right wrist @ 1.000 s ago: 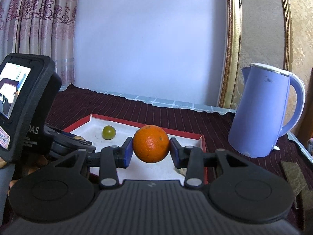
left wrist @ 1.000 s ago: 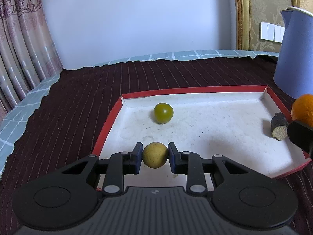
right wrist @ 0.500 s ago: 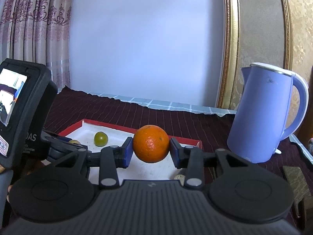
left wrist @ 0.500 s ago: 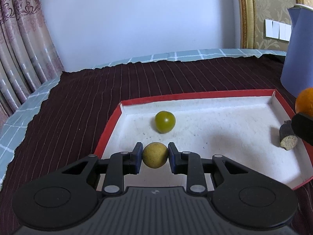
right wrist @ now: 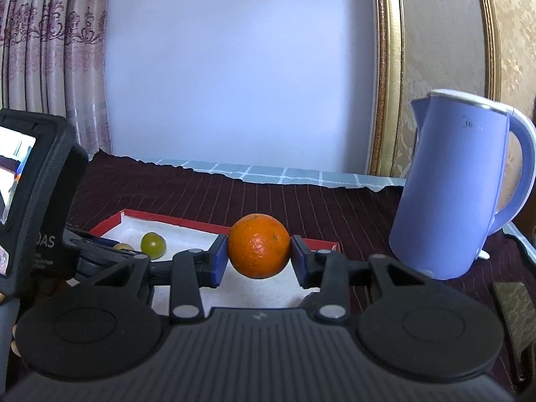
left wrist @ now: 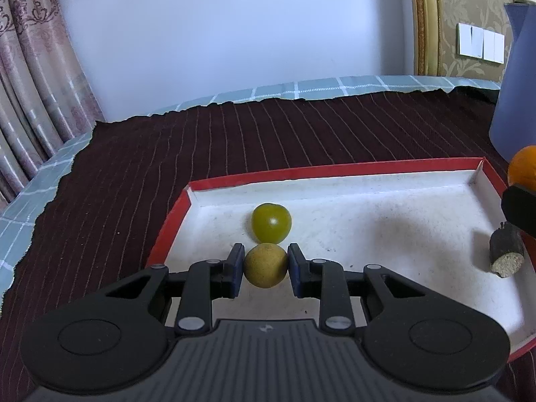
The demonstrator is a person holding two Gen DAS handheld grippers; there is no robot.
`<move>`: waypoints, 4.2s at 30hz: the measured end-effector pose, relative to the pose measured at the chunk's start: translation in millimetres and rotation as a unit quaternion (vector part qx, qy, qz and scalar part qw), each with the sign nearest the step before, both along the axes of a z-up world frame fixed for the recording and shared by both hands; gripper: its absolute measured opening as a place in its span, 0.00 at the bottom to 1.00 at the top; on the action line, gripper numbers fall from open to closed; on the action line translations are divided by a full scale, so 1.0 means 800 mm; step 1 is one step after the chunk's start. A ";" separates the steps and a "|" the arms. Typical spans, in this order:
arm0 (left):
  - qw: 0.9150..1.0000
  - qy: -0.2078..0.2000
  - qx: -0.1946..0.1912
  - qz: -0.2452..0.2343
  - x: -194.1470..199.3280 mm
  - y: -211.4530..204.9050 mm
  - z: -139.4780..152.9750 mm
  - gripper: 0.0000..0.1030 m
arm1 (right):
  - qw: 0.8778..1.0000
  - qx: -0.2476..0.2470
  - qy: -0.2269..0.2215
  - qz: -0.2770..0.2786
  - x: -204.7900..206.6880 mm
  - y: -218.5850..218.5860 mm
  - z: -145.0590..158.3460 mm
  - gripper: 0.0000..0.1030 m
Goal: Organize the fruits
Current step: 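Carry the yellow fruit with the left tool while the right carries the orange over the tray, then open the left gripper releasing the yellow fruit while the right releases the orange into the tray, then withdraw both tools from the tray back toward the remaining fruits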
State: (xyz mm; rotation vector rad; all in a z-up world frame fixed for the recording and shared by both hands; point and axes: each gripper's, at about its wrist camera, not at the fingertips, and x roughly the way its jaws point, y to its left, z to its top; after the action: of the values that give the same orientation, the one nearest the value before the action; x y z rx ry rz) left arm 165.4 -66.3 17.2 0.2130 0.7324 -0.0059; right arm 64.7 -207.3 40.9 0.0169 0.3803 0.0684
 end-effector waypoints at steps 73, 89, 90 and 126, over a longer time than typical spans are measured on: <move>0.999 -0.026 -0.025 -0.011 -0.040 0.025 0.002 0.60 | 1.000 0.008 0.016 -0.021 0.012 0.000 -0.028 0.80; 0.998 -0.041 -0.047 0.006 -0.087 0.062 -0.005 0.67 | 1.000 0.019 -0.001 -0.013 -0.025 0.015 -0.027 1.00; 0.998 -0.041 -0.048 0.007 -0.090 0.065 -0.005 0.67 | 1.000 0.022 -0.001 -0.012 -0.028 0.016 -0.027 1.00; 0.988 -0.089 -0.127 0.002 -0.195 0.158 -0.008 0.73 | 0.999 -0.014 0.027 -0.042 -0.122 0.066 -0.026 1.00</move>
State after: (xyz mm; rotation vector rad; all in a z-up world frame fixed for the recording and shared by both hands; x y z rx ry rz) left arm 9.2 60.2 10.8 -0.0319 0.5478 -0.0747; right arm -32.6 -154.8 19.9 0.0076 0.4337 -0.0211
